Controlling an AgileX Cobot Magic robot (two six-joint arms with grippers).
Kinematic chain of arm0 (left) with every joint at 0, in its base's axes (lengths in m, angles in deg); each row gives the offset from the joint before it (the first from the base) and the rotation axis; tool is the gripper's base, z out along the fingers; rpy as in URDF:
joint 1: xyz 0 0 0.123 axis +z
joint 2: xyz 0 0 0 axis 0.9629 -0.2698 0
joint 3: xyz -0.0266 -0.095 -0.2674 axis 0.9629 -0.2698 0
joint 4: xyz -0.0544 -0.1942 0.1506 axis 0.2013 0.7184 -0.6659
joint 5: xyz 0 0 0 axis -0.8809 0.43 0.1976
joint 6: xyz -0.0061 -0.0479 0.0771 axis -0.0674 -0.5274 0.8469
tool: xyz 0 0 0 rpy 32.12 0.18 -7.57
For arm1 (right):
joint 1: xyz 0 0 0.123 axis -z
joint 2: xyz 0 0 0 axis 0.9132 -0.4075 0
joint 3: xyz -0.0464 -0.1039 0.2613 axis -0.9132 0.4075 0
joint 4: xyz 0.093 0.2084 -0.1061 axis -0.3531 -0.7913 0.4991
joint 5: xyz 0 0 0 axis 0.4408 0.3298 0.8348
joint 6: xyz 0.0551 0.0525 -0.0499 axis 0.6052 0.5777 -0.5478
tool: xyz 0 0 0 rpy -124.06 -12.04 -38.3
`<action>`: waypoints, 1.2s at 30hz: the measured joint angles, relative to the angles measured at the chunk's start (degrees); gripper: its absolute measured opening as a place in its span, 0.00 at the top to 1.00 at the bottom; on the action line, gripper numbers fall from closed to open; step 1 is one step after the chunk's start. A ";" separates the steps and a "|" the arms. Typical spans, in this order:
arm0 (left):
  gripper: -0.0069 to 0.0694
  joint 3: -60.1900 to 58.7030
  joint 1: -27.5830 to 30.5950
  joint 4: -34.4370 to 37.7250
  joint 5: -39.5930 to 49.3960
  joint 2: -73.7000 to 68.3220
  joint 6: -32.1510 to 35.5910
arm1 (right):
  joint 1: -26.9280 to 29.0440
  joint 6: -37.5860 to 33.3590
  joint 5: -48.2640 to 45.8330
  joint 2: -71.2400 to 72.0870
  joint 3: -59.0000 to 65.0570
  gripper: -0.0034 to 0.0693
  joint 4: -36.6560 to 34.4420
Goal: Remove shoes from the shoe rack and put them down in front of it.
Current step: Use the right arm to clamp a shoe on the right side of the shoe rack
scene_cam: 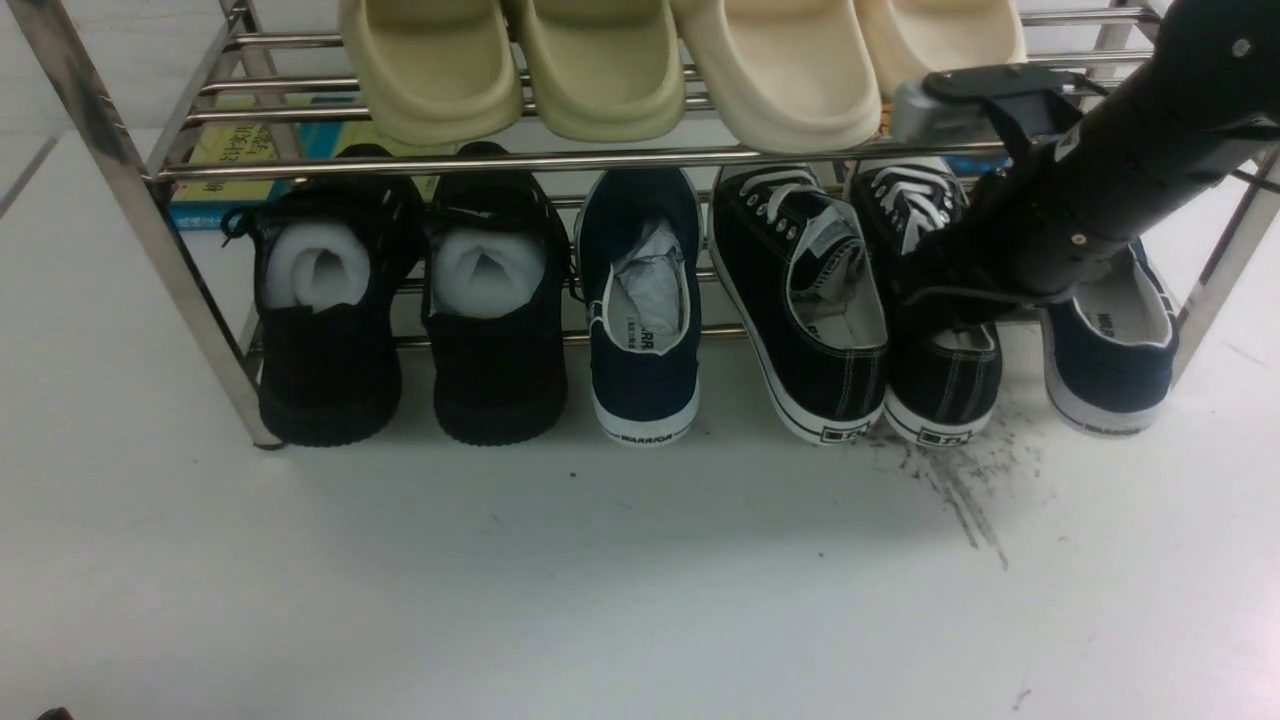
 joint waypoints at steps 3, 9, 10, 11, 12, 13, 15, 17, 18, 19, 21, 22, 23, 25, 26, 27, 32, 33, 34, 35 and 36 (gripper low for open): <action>0.60 0.00 0.00 -0.05 0.00 0.00 0.00 | 0.00 0.20 1.43 -1.02 -0.04 0.51 0.05; 0.60 0.00 0.00 -0.05 0.00 0.00 0.00 | 0.00 0.30 2.57 -2.61 -0.11 0.54 1.78; 0.60 0.00 0.00 -0.05 0.00 0.00 0.00 | 0.00 0.30 2.57 -2.62 -0.11 0.54 1.92; 0.60 0.00 0.00 -0.05 0.00 0.00 0.00 | 0.00 0.40 2.52 -2.96 -0.11 0.56 2.47; 0.60 0.00 0.00 -0.05 0.00 0.00 0.00 | 0.00 0.38 2.43 -3.09 -0.11 0.58 2.73; 0.60 0.00 0.00 -0.05 0.00 0.00 0.00 | -0.05 0.38 2.38 -3.30 -0.11 0.60 3.07; 0.60 0.00 0.00 -0.05 0.00 0.00 0.00 | -0.11 0.38 2.38 -3.43 -0.11 0.63 3.26; 0.60 0.00 0.00 -0.05 0.00 0.00 0.00 | -0.11 0.42 2.44 -3.43 -0.11 0.65 3.46; 0.60 0.00 0.00 -0.05 0.00 0.00 0.00 | -0.11 0.42 2.50 -3.43 -0.11 0.66 3.51; 0.60 0.00 0.00 -0.05 0.00 0.00 0.00 | -0.11 0.42 2.71 -3.43 -0.11 0.68 3.62; 0.60 0.00 0.00 -0.05 0.00 0.00 0.00 | -0.11 0.42 2.82 -3.43 -0.11 0.70 3.62; 0.60 0.00 0.00 -0.05 0.00 0.00 0.00 | -0.11 0.42 2.86 -3.43 -0.11 0.72 3.62; 0.60 0.00 0.00 -0.05 0.00 0.00 0.00 | -0.11 0.42 2.86 -3.43 -0.11 0.74 3.62; 0.60 0.00 0.00 -0.05 0.00 0.00 0.00 | -0.17 0.45 2.69 -3.43 -0.11 0.81 3.62; 0.60 0.00 0.00 -0.05 0.00 0.00 0.00 | -0.17 0.45 2.69 -3.43 -0.11 0.82 3.62; 0.60 0.00 0.00 -0.05 0.00 0.00 0.00 | -0.17 0.45 2.38 -3.43 -0.11 0.88 3.56; 0.60 0.00 0.00 -0.05 0.00 0.00 0.00 | -0.12 0.45 -0.02 -1.34 -0.11 0.95 4.62; 0.60 0.00 0.00 -0.05 0.00 0.00 0.00 | -0.01 0.45 -0.49 -0.71 -0.11 0.95 5.05; 0.60 0.00 0.00 -0.05 0.00 0.00 0.00 | 0.06 0.45 -1.04 0.13 -0.11 0.95 5.42; 0.60 0.00 0.00 -0.05 0.00 0.00 0.00 | 0.05 0.45 -1.65 0.47 -0.11 0.95 5.60; 0.60 0.00 0.00 -0.05 0.00 0.00 0.00 | 0.11 0.45 -3.45 1.75 -0.11 0.95 6.45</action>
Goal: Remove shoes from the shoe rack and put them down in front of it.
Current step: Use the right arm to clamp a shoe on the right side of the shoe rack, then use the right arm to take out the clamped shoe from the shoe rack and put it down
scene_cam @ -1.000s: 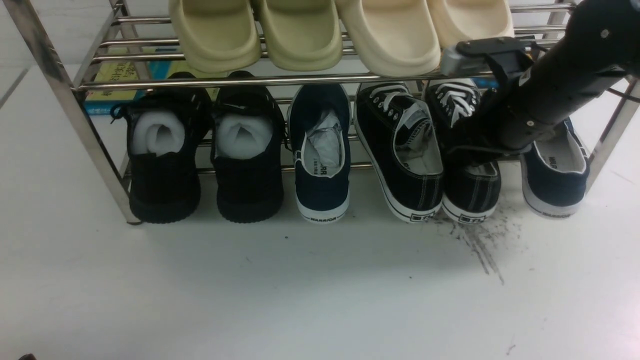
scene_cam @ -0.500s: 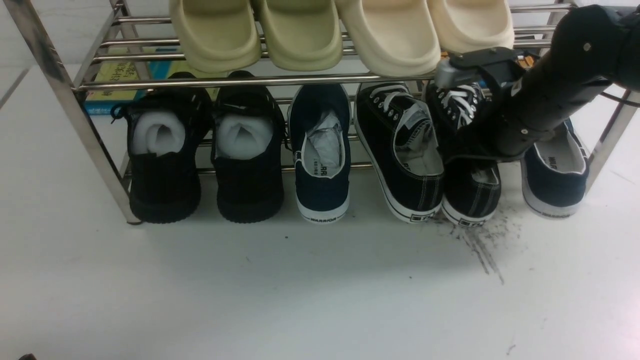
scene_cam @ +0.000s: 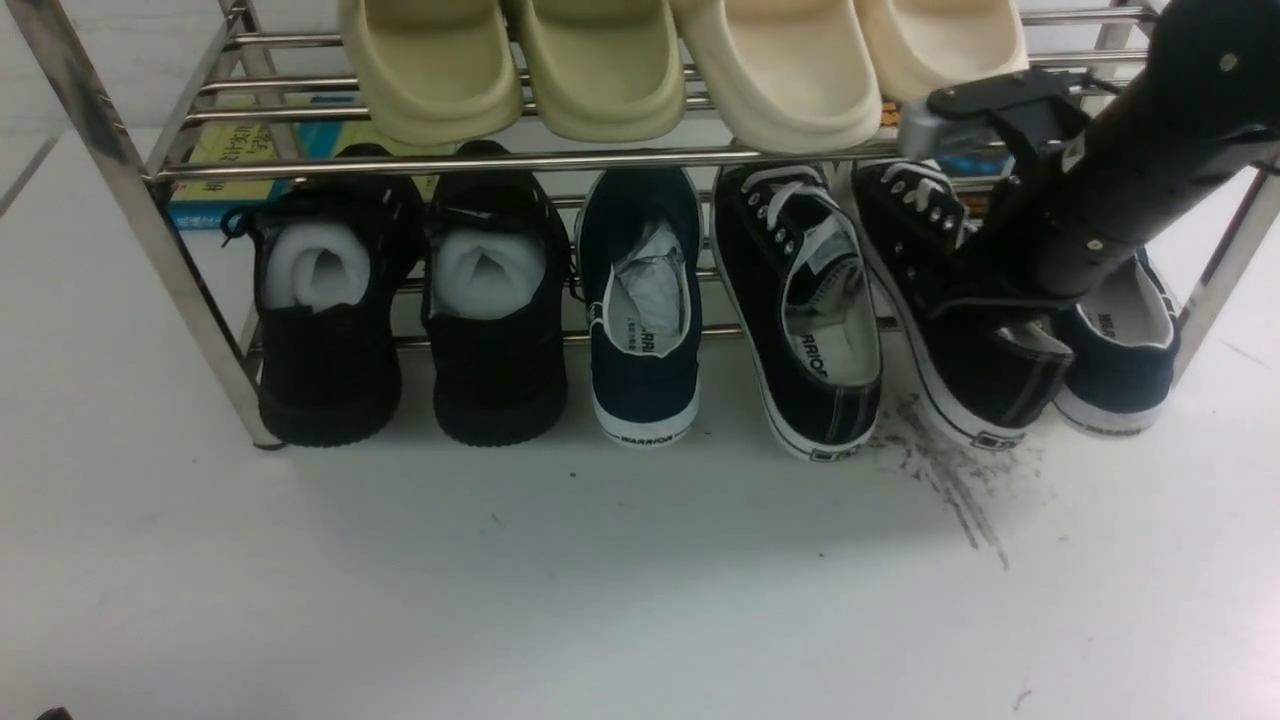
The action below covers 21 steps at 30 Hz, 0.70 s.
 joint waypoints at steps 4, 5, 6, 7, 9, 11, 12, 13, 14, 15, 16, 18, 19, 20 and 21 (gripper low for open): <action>0.60 0.00 0.00 0.00 0.00 0.00 0.00 | 0.06 0.00 -6.21 3.66 0.00 0.95 -0.11; 0.60 0.00 0.00 0.00 0.00 0.00 0.00 | 0.06 0.00 -7.64 4.52 0.00 0.95 -0.19; 0.60 0.00 0.00 0.00 0.00 0.00 0.00 | 0.06 0.00 -9.09 5.47 0.00 0.95 -0.20; 0.60 0.00 0.00 0.00 0.00 0.00 0.00 | 0.06 0.00 -9.61 5.97 0.00 0.95 -0.25; 0.60 0.00 0.00 0.00 0.00 0.00 0.00 | 0.06 0.00 -10.95 7.41 0.00 0.95 -0.40; 0.60 0.00 0.00 0.00 0.00 0.00 0.00 | 0.06 0.00 -11.70 8.42 0.00 0.95 -0.47; 0.60 0.00 0.00 0.00 0.00 0.00 0.00 | 0.06 0.00 -12.31 8.72 0.00 0.95 -0.47; 0.60 0.00 0.00 0.00 0.00 0.00 0.00 | 0.06 0.00 -12.98 9.31 0.00 0.95 -0.47; 0.60 0.00 0.00 0.00 0.00 0.00 0.00 | 0.06 0.00 -13.87 9.72 0.00 0.95 -0.47; 0.60 0.00 0.00 0.00 0.00 0.00 0.00 | 0.06 0.00 -14.04 9.80 0.00 0.95 -0.47; 0.60 0.00 0.00 0.00 0.00 0.00 0.00 | 0.06 0.00 -15.14 10.54 0.00 0.95 -0.47; 0.60 0.00 0.00 0.00 0.00 0.00 0.00 | 0.06 0.00 -16.76 11.84 0.00 0.95 -0.47; 0.60 0.00 0.00 0.00 0.00 0.00 0.00 | 0.06 0.00 -18.05 13.21 0.00 0.95 -0.47; 0.60 0.00 0.00 0.00 0.00 0.00 0.00 | 0.06 0.00 -18.19 13.58 0.00 0.95 -0.47; 0.60 0.00 0.00 0.00 0.00 0.00 0.00 | 0.06 0.00 -19.05 15.02 0.00 0.95 -0.47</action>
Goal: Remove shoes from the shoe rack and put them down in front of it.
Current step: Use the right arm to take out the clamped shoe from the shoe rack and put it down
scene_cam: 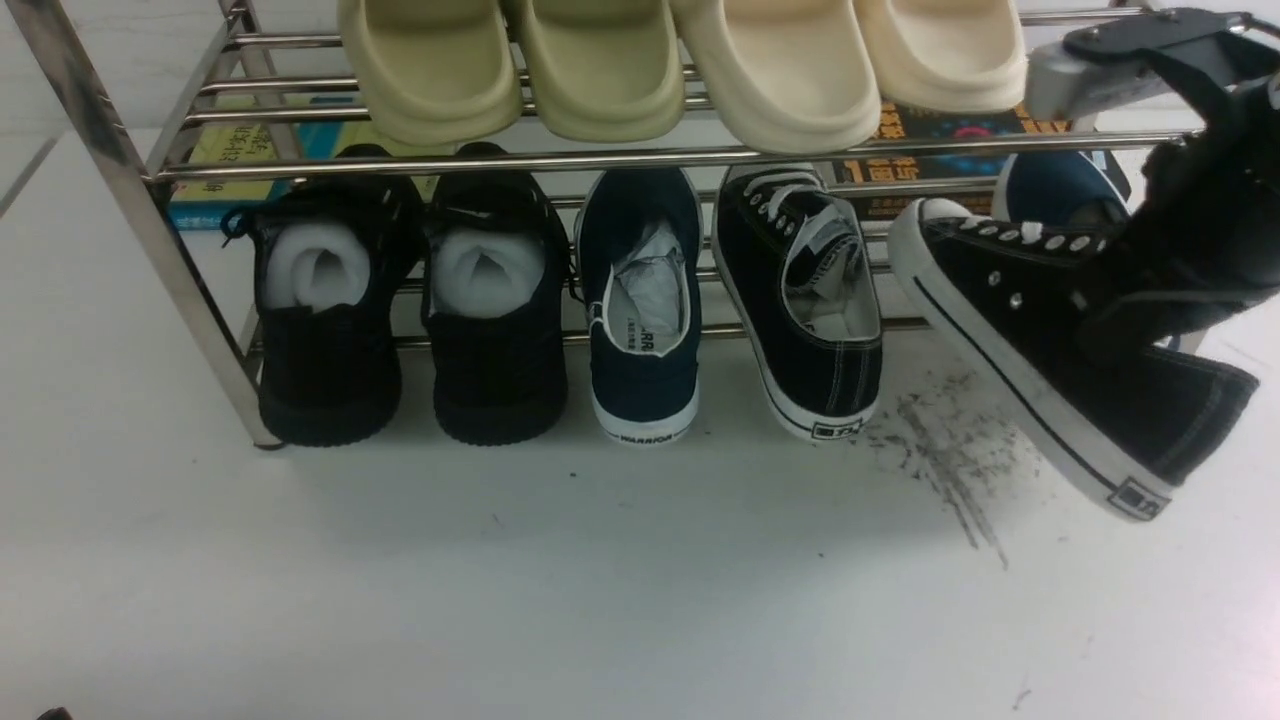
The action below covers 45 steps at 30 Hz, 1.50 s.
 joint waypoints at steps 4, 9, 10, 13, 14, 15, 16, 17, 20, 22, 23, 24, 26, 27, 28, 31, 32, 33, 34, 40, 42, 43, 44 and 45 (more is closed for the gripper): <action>0.60 0.00 0.00 0.00 0.00 0.00 0.00 | 0.00 0.00 -0.29 4.46 0.00 0.94 0.00; 0.60 0.00 0.00 0.00 0.00 0.00 0.00 | 0.00 0.00 -0.37 8.62 0.06 0.94 -1.97; 0.60 0.00 0.00 0.00 0.00 0.00 0.00 | 0.00 0.00 -0.37 8.97 0.06 0.94 -2.34; 0.60 0.00 0.00 0.00 0.00 0.00 0.00 | 0.00 0.00 -0.37 12.51 1.60 0.94 -7.05; 0.60 0.00 0.00 0.00 0.00 0.00 0.00 | 0.00 0.00 -0.37 13.48 2.29 0.94 -8.67; 0.60 0.00 0.00 0.00 0.00 0.00 0.00 | 0.00 -0.06 -0.32 14.27 2.90 0.94 -10.15; 0.60 0.00 0.00 0.00 0.00 0.00 0.00 | 0.00 -0.11 -0.32 14.47 3.06 0.94 -10.42; 0.60 0.00 0.00 0.00 0.00 0.00 0.00 | -0.05 -0.40 -0.32 15.87 4.42 0.94 -11.79; 0.60 0.00 0.00 0.00 0.00 0.00 0.00 | -0.05 -0.81 -0.32 18.64 8.43 0.94 -13.38; 0.60 0.00 0.00 0.00 0.00 0.00 0.00 | -0.05 -0.87 -0.32 20.84 12.60 0.94 -13.54; 0.60 0.00 0.00 0.00 0.00 0.00 0.00 | -0.05 -0.77 -0.32 21.50 14.01 0.94 -13.62; 0.60 0.00 0.00 0.00 0.00 0.00 0.00 | -0.05 -0.52 -0.32 22.39 15.76 0.94 -13.85; 0.60 0.00 0.00 0.00 0.00 0.00 0.00 | -0.05 -0.21 -0.32 23.09 17.81 0.94 -13.98; 0.60 0.00 0.00 0.00 0.00 0.00 0.00 | -0.38 0.13 -0.32 23.74 20.19 0.94 -13.98; 0.60 0.00 0.00 0.00 0.00 0.00 0.00 | -0.48 0.20 -0.32 23.74 20.47 0.94 -13.89; 0.60 0.00 0.00 0.00 0.00 0.00 0.00 | -5.54 2.46 -0.32 23.59 23.75 0.94 -11.57; 0.60 0.00 0.00 0.00 0.00 0.00 0.00 | -7.50 3.80 -0.32 23.40 24.17 0.94 -10.54; 0.60 0.00 0.00 0.00 0.00 0.00 0.00 | -9.10 5.57 -0.32 23.12 24.51 0.94 -9.36; 0.60 0.00 0.00 0.00 0.00 0.00 0.00 | -9.89 5.98 -0.32 23.12 24.57 0.94 -8.76; 0.60 0.00 0.00 0.00 0.00 0.00 0.00 | -19.09 19.65 0.13 21.55 28.00 0.94 1.34; 0.60 0.00 0.00 0.00 0.00 0.00 0.00 | -20.24 24.02 1.64 21.37 30.02 0.94 3.35; 0.60 0.00 0.00 0.00 0.00 0.00 0.00 | -20.29 25.86 3.08 21.08 31.20 0.94 4.19; 0.60 0.00 0.00 0.00 0.00 0.00 0.00 | -20.29 26.21 3.43 21.07 31.43 0.94 4.36; 0.60 0.00 0.00 0.00 0.00 0.00 0.00 | -20.35 28.78 5.94 20.26 33.15 0.94 5.61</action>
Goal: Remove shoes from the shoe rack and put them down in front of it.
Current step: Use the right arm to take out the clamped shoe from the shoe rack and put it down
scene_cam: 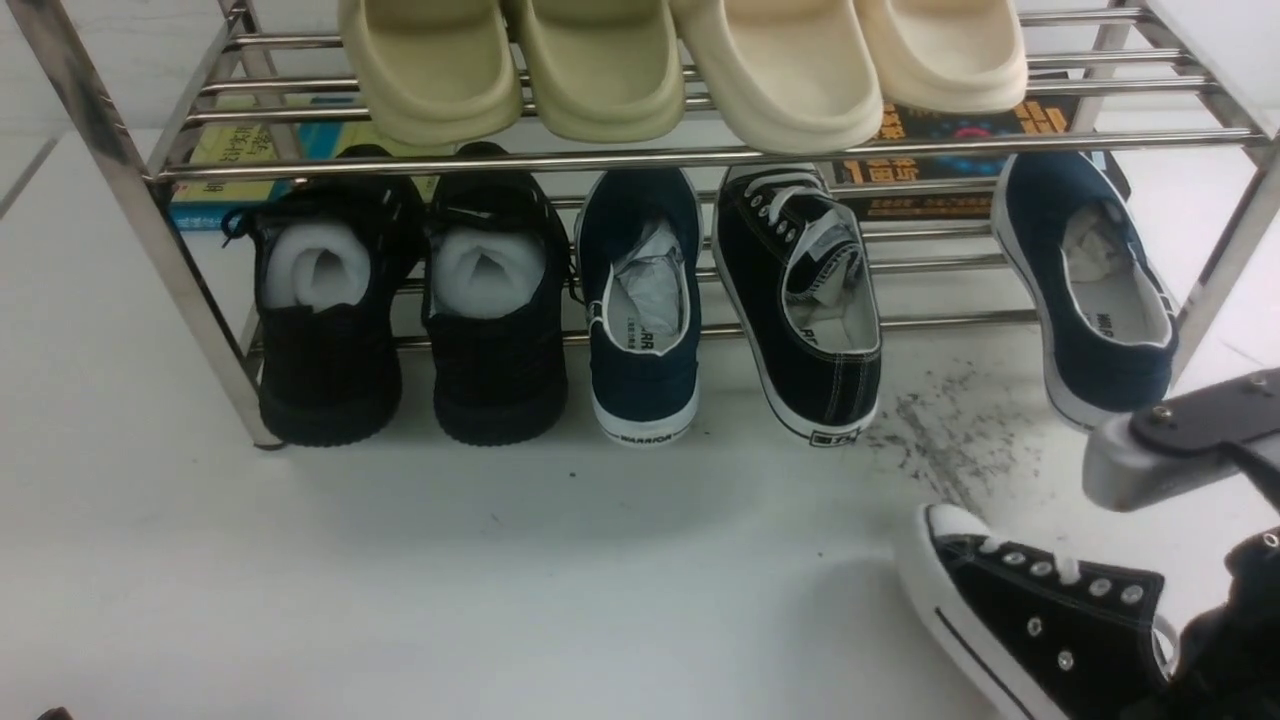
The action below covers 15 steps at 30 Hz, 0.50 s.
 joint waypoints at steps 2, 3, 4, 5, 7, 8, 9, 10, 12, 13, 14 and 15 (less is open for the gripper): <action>0.60 0.00 0.00 0.00 0.00 0.00 0.00 | -0.24 2.74 2.50 -1.01 1.40 0.93 -0.02; 0.60 0.00 0.00 0.00 0.00 0.00 0.00 | -0.38 3.56 3.17 -1.59 1.77 0.93 -0.31; 0.60 0.00 0.00 0.00 0.00 0.00 0.00 | -0.50 4.49 4.02 -2.17 2.11 0.93 -0.71; 0.60 0.00 0.00 0.00 0.00 0.00 0.00 | -0.55 5.25 4.79 -3.13 2.33 0.93 -1.00; 0.60 0.00 0.00 0.00 0.00 0.00 0.00 | -0.76 6.06 5.48 -4.75 2.35 0.93 -1.58; 0.60 0.00 0.00 0.00 0.00 0.00 0.00 | -0.89 6.18 5.81 -5.66 2.39 0.93 -2.01; 0.60 0.00 0.00 0.00 0.00 0.00 0.00 | -0.89 6.25 5.87 -5.66 2.39 0.93 -2.07; 0.60 0.00 0.00 0.00 0.00 0.00 0.00 | -0.91 6.46 5.93 -6.81 2.41 0.93 -2.44; 0.60 0.00 0.00 0.00 0.00 0.00 0.00 | -0.91 6.54 5.69 -7.47 2.33 0.93 -2.39; 0.60 0.00 0.00 0.00 0.00 0.00 0.00 | -0.91 6.59 5.52 -7.51 2.07 0.93 -2.21; 0.60 0.00 0.00 0.00 0.00 0.00 0.00 | -0.91 6.59 5.24 -7.51 1.65 0.93 -1.97; 0.60 0.00 0.00 0.00 0.00 0.00 0.00 | -0.91 6.59 4.97 -7.51 1.34 0.93 -1.72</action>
